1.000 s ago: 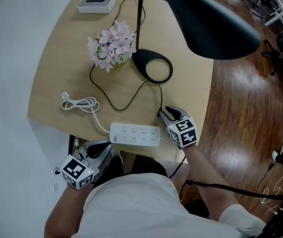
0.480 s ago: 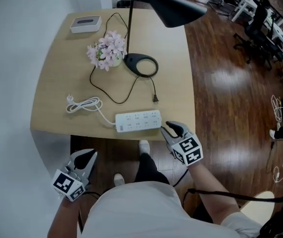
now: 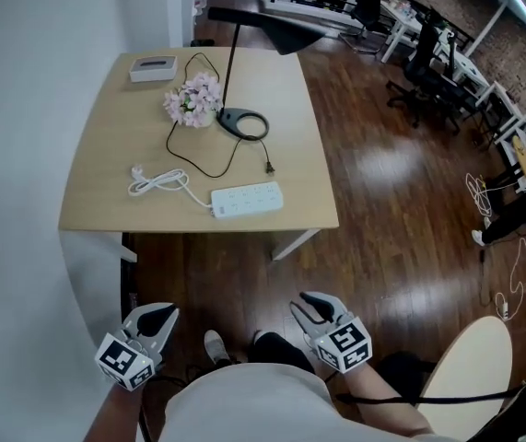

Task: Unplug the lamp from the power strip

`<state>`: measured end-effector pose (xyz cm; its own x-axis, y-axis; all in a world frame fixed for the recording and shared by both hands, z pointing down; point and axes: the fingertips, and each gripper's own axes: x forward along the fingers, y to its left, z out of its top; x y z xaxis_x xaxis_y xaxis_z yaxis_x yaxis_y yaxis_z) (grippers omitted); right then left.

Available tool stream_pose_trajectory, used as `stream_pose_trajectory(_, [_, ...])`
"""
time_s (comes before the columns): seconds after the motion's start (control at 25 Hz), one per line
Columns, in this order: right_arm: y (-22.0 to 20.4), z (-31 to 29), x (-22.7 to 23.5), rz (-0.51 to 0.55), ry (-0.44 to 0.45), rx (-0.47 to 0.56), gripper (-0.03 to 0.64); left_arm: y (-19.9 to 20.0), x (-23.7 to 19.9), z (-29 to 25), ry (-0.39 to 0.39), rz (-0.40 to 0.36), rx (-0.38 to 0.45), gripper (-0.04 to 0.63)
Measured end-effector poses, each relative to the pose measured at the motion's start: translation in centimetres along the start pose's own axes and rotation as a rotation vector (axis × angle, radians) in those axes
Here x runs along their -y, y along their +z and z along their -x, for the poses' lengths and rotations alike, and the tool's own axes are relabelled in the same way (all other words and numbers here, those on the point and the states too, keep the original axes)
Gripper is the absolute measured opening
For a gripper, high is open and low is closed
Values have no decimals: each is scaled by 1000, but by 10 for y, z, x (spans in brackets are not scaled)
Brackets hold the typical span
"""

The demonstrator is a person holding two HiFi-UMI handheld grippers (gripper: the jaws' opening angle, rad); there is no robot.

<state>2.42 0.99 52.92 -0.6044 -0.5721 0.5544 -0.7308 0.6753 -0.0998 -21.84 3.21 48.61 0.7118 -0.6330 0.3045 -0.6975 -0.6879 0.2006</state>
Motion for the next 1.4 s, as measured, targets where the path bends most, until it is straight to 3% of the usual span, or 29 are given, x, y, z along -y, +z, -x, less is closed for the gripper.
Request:
stream_pose_trajectory(0.28, [-44, 70, -43, 23, 37, 47, 114, -6, 86, 24, 33, -84, 20, 5])
stream_pose_trajectory(0.44, [-68, 125, -55, 53, 68, 77, 114, -2, 153, 27, 33, -86, 50, 5])
stream_pose_trajectory(0.72, [-118, 195, -81, 59, 107, 113, 114, -32, 249, 40, 47, -78, 58, 5])
stream_pose_trajectory(0.92, [-141, 233, -91, 67, 116, 130, 114, -58, 287, 47, 53, -18, 47, 5])
stream_pose_trajectory(1.4, [-153, 283, -98, 81, 115, 190, 117, -59, 337, 57, 49, -65, 80, 5])
